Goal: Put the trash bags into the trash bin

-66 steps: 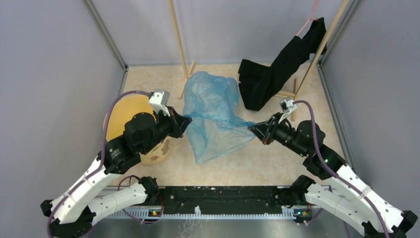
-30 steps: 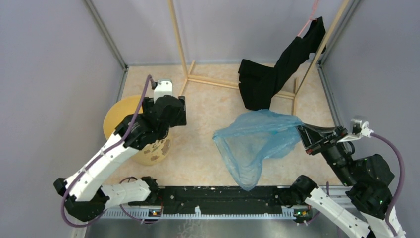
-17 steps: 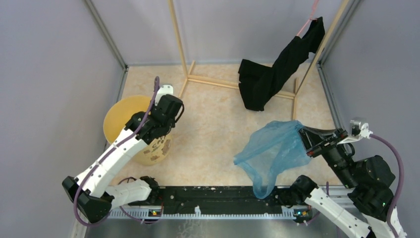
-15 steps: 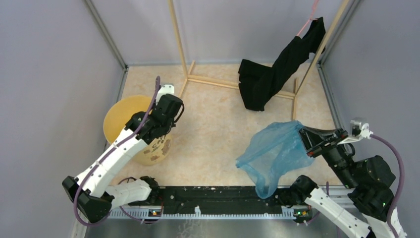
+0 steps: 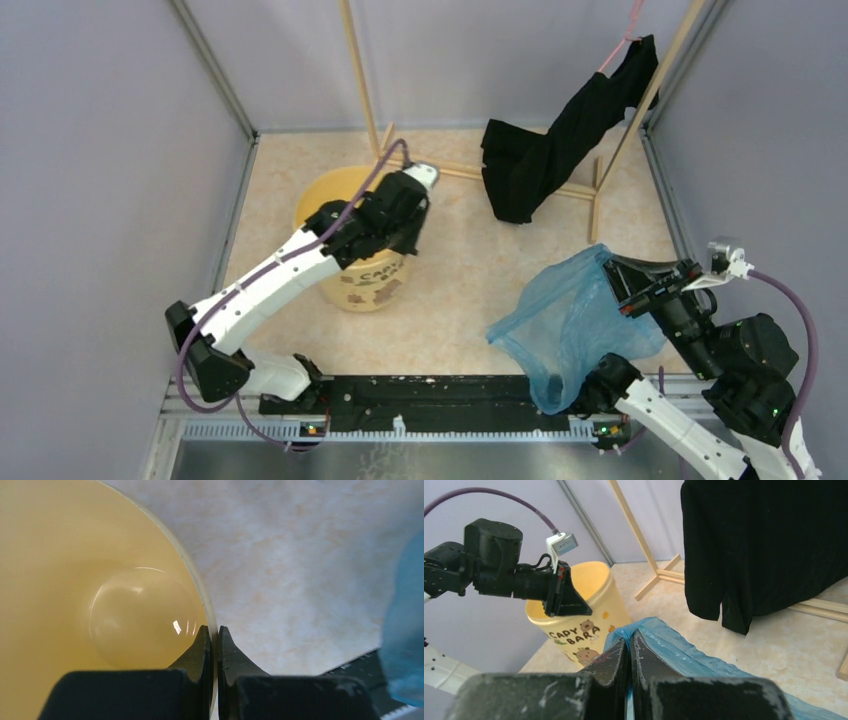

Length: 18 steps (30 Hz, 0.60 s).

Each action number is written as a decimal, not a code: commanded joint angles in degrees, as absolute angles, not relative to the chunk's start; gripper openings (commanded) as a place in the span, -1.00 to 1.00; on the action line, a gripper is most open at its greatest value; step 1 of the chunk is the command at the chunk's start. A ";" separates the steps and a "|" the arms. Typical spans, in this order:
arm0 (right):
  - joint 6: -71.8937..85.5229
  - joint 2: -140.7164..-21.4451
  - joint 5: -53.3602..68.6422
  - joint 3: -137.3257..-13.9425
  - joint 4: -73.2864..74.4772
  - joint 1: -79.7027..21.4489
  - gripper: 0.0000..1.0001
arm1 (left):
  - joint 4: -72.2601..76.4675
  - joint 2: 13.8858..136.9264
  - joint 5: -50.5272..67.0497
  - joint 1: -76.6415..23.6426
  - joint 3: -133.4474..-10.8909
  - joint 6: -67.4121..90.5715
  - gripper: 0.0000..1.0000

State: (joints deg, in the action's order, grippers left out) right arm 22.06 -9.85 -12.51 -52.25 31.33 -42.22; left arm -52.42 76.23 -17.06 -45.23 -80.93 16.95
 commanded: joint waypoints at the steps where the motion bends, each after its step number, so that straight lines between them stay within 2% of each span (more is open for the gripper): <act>1: 22.76 -10.83 -12.13 -53.12 29.62 -42.44 -1.00 | -48.25 80.06 -13.73 -54.78 -88.47 17.22 -1.00; 10: 22.24 -11.84 -13.15 -54.51 30.63 -42.37 -1.00 | -40.41 82.60 -11.96 -59.55 -82.93 19.38 -1.00; 12: 22.18 -11.99 -13.25 -54.04 30.16 -42.45 -1.00 | -40.13 82.10 -10.54 -59.64 -82.24 19.31 -0.54; 15: 22.22 -12.82 -12.84 -53.45 29.35 -42.37 -1.00 | -41.17 80.07 -8.74 -59.74 -82.70 18.42 -0.12; 18: 21.74 -14.03 -12.46 -53.64 28.81 -42.44 -1.00 | -42.08 74.97 -10.32 -59.67 -83.02 17.27 0.45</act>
